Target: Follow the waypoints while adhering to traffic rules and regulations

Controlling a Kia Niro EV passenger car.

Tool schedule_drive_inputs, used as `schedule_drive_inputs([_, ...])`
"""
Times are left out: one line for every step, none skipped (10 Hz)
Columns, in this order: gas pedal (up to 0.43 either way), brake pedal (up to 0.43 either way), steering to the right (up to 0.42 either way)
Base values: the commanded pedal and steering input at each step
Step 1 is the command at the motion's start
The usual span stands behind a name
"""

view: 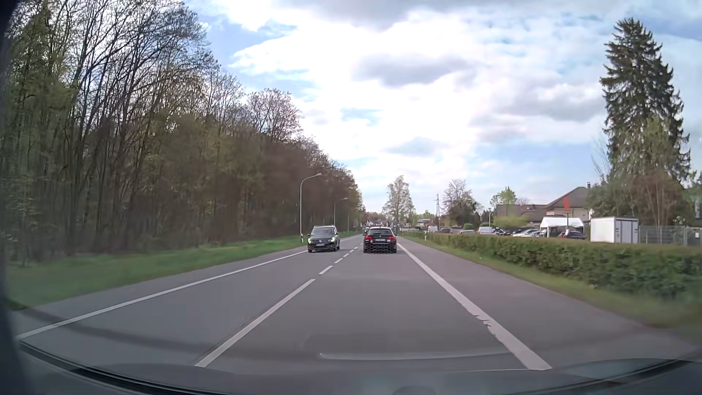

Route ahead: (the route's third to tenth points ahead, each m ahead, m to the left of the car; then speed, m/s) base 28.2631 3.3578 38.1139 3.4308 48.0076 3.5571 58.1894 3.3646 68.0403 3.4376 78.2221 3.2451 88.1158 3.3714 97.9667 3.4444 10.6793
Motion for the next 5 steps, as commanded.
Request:
schedule_drive_inputs([0.13,0.0,-0.002])
schedule_drive_inputs([0.13,0.0,-0.002])
schedule_drive_inputs([0.13,0.0,-0.002])
schedule_drive_inputs([0.13,0.0,-0.002])
schedule_drive_inputs([0.13,0.0,-0.002])
